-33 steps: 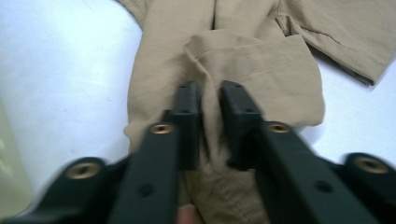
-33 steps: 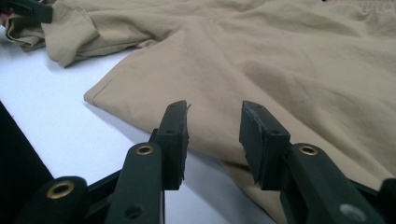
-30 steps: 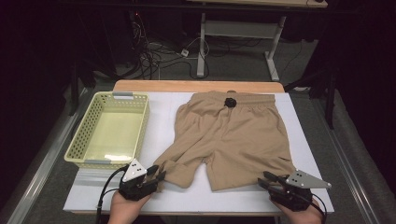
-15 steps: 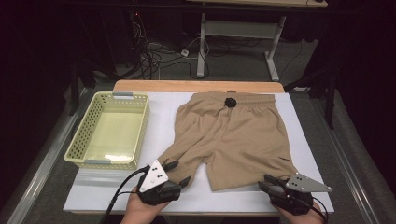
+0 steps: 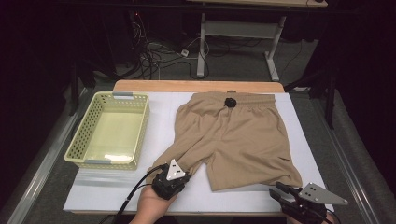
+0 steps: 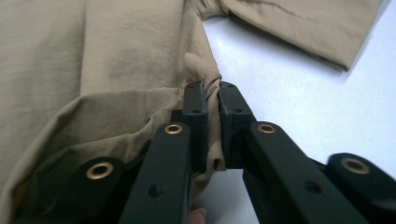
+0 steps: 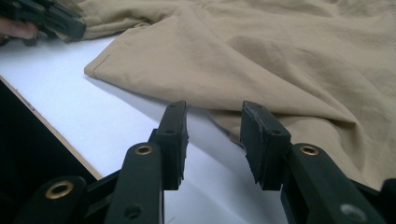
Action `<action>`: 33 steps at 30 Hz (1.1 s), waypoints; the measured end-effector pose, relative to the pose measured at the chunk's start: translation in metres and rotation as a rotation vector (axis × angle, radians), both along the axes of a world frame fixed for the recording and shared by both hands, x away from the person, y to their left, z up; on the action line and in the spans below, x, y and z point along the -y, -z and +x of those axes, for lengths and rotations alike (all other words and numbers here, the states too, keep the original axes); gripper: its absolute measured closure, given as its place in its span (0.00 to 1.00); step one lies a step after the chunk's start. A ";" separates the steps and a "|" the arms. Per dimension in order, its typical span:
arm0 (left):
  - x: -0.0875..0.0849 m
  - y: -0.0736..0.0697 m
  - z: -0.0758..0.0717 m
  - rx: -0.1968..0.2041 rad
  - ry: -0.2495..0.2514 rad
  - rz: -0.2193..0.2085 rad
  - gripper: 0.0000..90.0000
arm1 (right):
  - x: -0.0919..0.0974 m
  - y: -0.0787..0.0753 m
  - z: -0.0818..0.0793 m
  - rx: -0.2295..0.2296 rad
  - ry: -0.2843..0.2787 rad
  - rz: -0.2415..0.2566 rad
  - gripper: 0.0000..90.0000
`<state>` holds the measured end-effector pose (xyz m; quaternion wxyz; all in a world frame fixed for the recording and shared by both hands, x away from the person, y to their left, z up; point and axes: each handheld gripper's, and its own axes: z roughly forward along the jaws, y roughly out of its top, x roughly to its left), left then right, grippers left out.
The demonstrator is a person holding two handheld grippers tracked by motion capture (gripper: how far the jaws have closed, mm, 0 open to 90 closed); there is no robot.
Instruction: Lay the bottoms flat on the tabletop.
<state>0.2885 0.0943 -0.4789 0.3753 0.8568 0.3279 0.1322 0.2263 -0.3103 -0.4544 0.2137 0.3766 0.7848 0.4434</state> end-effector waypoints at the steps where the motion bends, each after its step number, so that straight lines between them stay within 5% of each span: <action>1: 0.001 -0.004 -0.002 0.004 0.013 -0.028 0.92 | 0.000 0.000 -0.001 0.000 0.001 0.000 0.70; 5: 0.020 -0.022 -0.016 0.068 0.084 -0.109 0.92 | 0.002 -0.001 -0.007 0.005 0.007 0.000 0.70; 9: 0.050 -0.027 -0.032 0.081 0.182 -0.170 0.92 | 0.004 -0.004 -0.010 0.013 0.012 0.008 0.70; 14: 0.075 -0.009 -0.037 0.008 0.250 -0.178 0.88 | -0.002 -0.002 -0.008 0.006 -0.006 0.003 0.69; 17: 0.077 -0.009 -0.040 -0.038 0.312 -0.195 0.73 | -0.009 -0.001 -0.004 0.006 -0.025 0.002 0.70; 21: 0.060 -0.023 -0.047 -0.011 0.310 -0.245 0.59 | -0.023 -0.001 0.002 0.004 -0.066 -0.001 0.70; 24: 0.034 -0.036 -0.050 0.054 0.250 -0.280 0.55 | -0.036 -0.001 0.007 0.002 -0.104 -0.004 0.70; 28: -0.018 -0.044 -0.049 0.108 0.090 -0.288 0.55 | -0.061 -0.003 0.015 0.010 -0.180 -0.008 0.70; 31: -0.065 -0.039 -0.051 0.141 -0.047 -0.228 0.57 | -0.082 -0.004 0.019 0.018 -0.248 -0.031 0.69; 33: -0.089 -0.028 -0.052 0.100 -0.107 -0.188 0.64 | -0.093 -0.005 0.021 0.022 -0.283 -0.034 0.69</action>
